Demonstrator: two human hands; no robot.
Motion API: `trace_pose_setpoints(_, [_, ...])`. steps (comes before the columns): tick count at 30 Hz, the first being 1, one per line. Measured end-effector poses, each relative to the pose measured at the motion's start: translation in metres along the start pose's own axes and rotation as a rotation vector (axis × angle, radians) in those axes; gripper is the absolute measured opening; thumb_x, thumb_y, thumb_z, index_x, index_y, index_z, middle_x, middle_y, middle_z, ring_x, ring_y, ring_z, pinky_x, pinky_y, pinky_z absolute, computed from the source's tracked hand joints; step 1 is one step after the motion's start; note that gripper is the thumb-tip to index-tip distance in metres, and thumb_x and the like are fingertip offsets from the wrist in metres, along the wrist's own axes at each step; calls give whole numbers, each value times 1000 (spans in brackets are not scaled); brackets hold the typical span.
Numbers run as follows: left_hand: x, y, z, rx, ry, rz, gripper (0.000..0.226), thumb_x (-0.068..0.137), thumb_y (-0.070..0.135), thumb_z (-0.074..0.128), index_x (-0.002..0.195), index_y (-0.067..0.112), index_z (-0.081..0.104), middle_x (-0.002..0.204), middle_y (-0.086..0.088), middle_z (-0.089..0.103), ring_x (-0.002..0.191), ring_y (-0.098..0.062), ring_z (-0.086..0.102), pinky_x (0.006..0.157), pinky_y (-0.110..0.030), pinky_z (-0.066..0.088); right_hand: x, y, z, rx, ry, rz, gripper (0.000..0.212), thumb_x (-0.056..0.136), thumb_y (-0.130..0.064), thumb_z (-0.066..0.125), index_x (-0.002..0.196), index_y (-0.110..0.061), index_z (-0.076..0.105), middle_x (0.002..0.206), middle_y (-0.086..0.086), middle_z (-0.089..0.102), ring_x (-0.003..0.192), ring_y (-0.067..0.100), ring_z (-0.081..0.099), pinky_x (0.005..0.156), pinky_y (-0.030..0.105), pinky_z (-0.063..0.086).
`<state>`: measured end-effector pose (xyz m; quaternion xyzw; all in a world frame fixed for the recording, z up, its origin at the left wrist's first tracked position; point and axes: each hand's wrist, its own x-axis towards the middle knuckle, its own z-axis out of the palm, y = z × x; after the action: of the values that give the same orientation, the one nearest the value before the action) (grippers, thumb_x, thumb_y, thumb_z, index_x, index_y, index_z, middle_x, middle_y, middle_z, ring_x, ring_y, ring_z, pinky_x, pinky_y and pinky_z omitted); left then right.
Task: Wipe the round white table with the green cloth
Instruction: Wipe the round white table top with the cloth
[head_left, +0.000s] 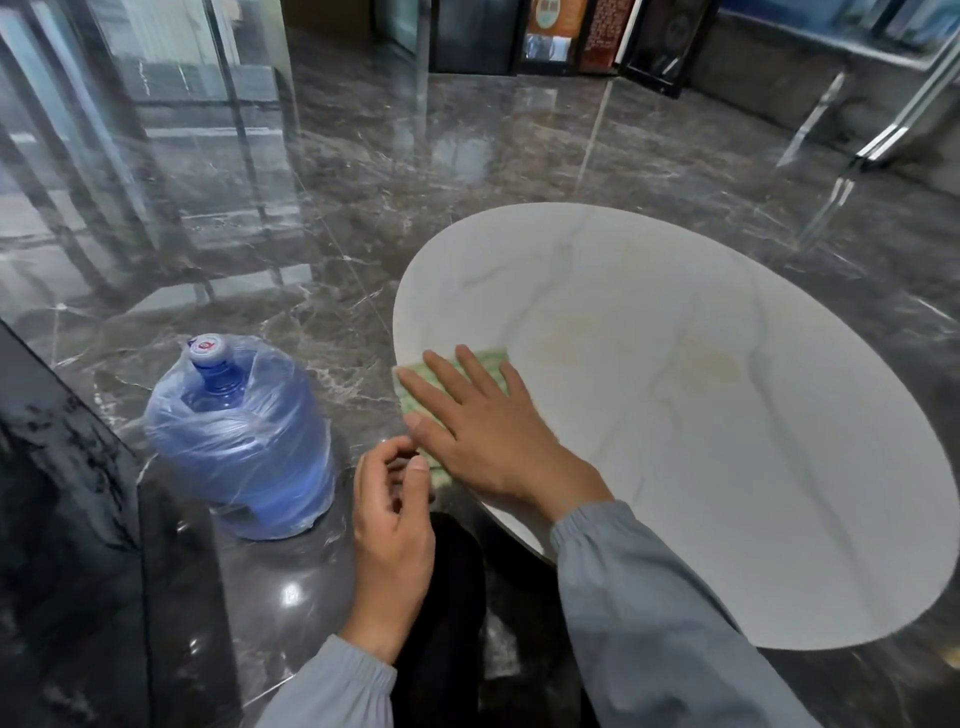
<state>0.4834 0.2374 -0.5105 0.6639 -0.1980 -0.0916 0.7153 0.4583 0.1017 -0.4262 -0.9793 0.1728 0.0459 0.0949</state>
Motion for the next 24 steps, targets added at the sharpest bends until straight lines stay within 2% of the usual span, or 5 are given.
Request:
trace_pose_setpoints(6, [0, 10, 1, 148, -33, 181, 10, 99, 36, 57, 101, 46, 60, 108, 12, 57, 100, -13, 61, 88, -12, 45, -150, 30, 17, 19, 6, 139, 56, 103, -70, 5, 156, -62, -12, 168, -28, -20, 153, 3, -28, 122, 44, -12])
trace_pose_setpoints(9, [-5, 16, 7, 254, -78, 343, 4, 98, 27, 60, 101, 30, 61, 104, 6, 57, 102, -12, 56, 92, -11, 39, -200, 41, 19, -104, -4, 189, 58, 107, -64, 13, 163, -51, 4, 173, -19, 3, 159, 10, -6, 120, 42, 7])
trace_pose_setpoints(10, [-7, 18, 9, 299, -75, 396, 4, 98, 26, 60, 100, 24, 63, 103, 4, 57, 102, -13, 55, 95, -12, 37, -202, 42, 17, -90, -28, 202, 58, 106, -65, 10, 162, -53, 1, 172, -20, -1, 158, 9, -9, 121, 42, 4])
trace_pose_setpoints(14, [-7, 27, 17, 309, -83, 444, 10, 98, 23, 60, 96, 15, 66, 103, 2, 56, 101, -14, 55, 94, -14, 38, -156, 41, 13, -4, -7, 209, 56, 97, -72, -5, 149, -65, -24, 160, -35, -32, 147, -1, -38, 122, 39, -22])
trace_pose_setpoints(24, [18, 32, -3, 281, -73, 366, 8, 99, 22, 59, 96, 16, 64, 102, 1, 55, 98, -15, 57, 85, -18, 43, 59, 10, -5, 24, -33, 61, 57, 108, -59, 15, 162, -50, 2, 173, -14, -8, 159, 17, -18, 123, 58, -13])
